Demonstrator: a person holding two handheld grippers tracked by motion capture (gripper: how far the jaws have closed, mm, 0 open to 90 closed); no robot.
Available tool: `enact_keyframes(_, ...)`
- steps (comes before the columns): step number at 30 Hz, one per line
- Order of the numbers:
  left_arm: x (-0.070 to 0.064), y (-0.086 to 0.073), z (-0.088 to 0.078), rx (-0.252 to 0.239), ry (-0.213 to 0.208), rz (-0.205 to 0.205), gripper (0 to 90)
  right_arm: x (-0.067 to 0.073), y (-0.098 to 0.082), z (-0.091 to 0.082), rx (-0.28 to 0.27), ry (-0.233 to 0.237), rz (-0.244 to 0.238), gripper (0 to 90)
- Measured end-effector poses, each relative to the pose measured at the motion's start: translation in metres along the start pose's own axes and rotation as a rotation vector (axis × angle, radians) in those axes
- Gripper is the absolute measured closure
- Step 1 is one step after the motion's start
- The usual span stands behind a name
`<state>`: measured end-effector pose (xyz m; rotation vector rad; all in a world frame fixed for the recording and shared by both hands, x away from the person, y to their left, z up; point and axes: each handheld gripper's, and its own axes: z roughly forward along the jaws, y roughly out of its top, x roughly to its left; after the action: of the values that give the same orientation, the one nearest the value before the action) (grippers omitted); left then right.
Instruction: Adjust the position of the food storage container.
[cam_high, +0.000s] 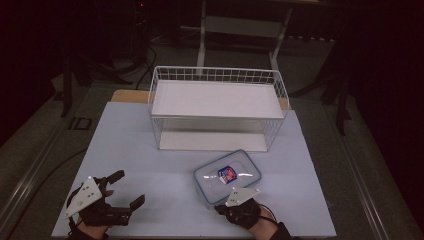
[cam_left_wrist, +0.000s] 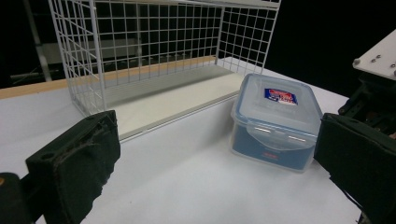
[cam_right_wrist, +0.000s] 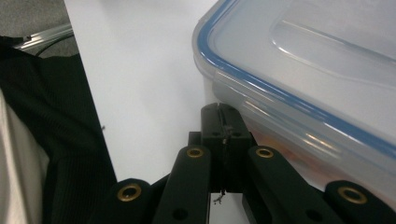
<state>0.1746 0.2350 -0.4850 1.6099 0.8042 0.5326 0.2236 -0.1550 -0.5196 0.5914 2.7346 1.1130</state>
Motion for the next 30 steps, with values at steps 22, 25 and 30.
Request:
enact_keyframes(22, -0.001, 0.000, 0.001, 0.005, 0.001, 0.008, 0.6, -0.011, -0.001, -0.004, 0.011, -0.051, 0.014, 90.0)
enact_keyframes(25, 0.000, 0.000, 0.000, 0.005, 0.000, 0.006, 0.6, -0.011, 0.007, 0.001, -0.002, -0.042, -0.002, 90.0)
enact_keyframes(30, 0.000, -0.001, 0.000, 0.005, -0.001, 0.005, 0.6, -0.013, 0.018, 0.012, -0.008, -0.045, -0.014, 90.0)
